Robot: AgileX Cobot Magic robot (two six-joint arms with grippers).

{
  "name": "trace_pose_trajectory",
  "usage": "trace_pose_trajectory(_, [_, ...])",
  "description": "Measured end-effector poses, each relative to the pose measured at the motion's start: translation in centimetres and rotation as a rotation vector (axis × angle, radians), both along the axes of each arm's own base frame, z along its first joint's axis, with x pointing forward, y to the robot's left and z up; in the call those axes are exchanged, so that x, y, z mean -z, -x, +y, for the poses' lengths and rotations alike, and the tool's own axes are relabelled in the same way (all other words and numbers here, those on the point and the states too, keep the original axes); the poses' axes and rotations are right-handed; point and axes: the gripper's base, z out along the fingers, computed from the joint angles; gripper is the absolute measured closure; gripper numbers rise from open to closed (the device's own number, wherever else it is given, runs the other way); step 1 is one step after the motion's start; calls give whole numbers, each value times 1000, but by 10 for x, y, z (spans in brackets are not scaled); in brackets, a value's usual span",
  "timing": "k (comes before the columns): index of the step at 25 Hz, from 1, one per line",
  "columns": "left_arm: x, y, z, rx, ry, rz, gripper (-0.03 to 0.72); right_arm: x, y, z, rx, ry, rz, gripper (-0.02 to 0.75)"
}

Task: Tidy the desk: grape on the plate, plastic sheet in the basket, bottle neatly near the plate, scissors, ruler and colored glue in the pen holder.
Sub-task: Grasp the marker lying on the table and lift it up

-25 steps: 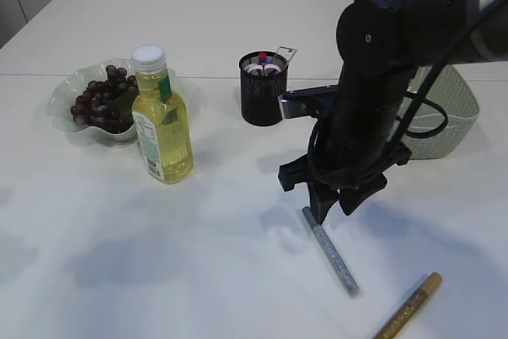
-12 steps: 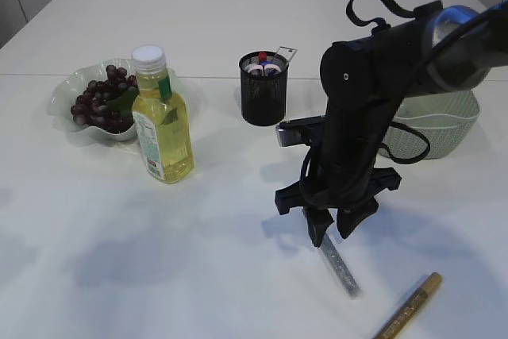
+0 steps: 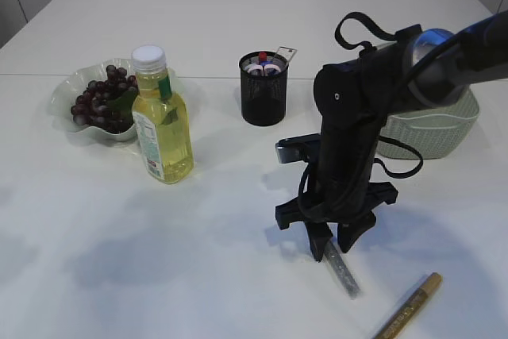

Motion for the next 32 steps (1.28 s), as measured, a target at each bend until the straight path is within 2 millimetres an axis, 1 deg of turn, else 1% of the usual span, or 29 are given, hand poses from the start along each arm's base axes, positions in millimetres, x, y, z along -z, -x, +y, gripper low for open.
trace_pose_trajectory(4, [0,0,0,0,0,0,273,2,0,0,0,0,0,401])
trace_pose_trajectory(5, [0,0,0,0,0,0,273,2,-1,0,0,-1,-2,420])
trace_pose_trajectory(9, [0,0,0,0,0,-2,273,2,-1,0,-4,-4,-8,542])
trace_pose_trajectory(12, [0,0,0,-1,0,-4,273,2,-1,0,-20,-5,-8,596])
trace_pose_trajectory(14, [0,0,0,-1,0,-4,273,2,-1,1,-43,-12,-7,605])
trace_pose_trajectory(17, [0,0,0,-1,0,-5,273,1,1,6,-83,-71,5,608])
trace_pose_trajectory(19, [0,0,0,-1,0,-5,273,-3,1,9,-87,-114,-7,609])
trace_pose_trajectory(21, [0,-1,0,-1,0,-6,273,-16,-2,12,-99,-152,-42,610])
trace_pose_trajectory(24, [0,-1,0,-1,0,-7,273,-42,-12,12,-111,-204,-118,610])
trace_pose_trajectory(27, [0,-1,0,-1,0,-7,273,-71,-32,8,-109,-260,-211,611])
trace_pose_trajectory(30, [0,-1,0,-1,0,-7,273,-102,-56,-2,-95,-334,-312,612])
trace_pose_trajectory(32, [0,-1,0,-1,0,-7,273,-126,-71,-8,-94,-418,-391,612])
